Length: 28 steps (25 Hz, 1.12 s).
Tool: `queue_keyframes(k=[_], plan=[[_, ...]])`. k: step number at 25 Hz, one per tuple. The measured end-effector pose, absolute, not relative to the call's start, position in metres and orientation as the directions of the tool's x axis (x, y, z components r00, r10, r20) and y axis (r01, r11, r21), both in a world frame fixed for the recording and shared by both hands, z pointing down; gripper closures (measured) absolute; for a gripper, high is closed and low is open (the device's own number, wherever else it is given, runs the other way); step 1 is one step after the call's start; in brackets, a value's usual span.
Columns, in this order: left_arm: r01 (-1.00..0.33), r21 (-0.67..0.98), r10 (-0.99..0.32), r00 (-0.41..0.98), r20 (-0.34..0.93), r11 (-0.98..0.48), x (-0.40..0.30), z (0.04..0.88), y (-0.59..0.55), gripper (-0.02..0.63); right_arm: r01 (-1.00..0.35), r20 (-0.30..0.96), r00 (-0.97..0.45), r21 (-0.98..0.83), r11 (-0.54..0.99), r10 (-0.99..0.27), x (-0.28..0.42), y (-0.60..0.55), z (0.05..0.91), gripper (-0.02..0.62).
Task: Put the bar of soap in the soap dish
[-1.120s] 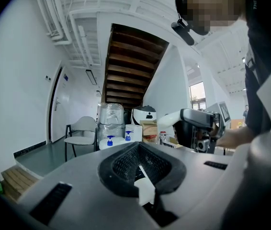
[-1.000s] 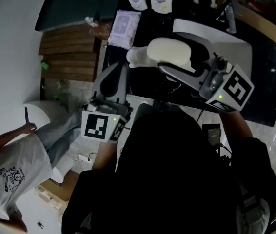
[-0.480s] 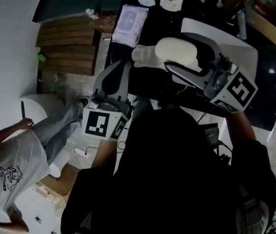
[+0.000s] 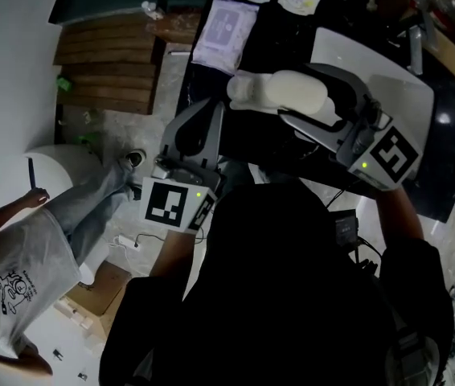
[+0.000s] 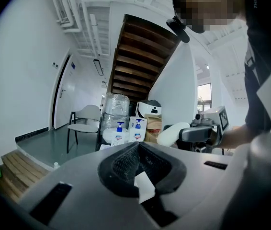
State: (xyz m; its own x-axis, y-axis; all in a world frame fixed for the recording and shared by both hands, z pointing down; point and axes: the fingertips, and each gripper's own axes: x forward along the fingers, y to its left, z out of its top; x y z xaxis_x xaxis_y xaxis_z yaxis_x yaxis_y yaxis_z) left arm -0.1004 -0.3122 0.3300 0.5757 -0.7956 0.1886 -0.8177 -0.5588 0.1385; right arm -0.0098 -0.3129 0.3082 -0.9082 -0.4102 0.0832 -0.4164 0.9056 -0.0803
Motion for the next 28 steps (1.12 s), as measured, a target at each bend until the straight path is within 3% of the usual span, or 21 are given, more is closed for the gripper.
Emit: queue_keyframes(k=[16,28], plan=[[-0.811,0.175,-0.782,0.585,0.214,-0.559,-0.111,0.351,-0.308,0.603,-0.318,0.399,-0.865,0.029,0.948,-0.303,-0.03,-0.321,0.407,0.314],[-0.814,0.186,-0.784,0.58,0.223,-0.55,-0.122,0.356,-0.31,0.603,-0.285,0.493,-0.821,0.086,0.955,-0.289,-0.039,-0.321,0.433,0.314]])
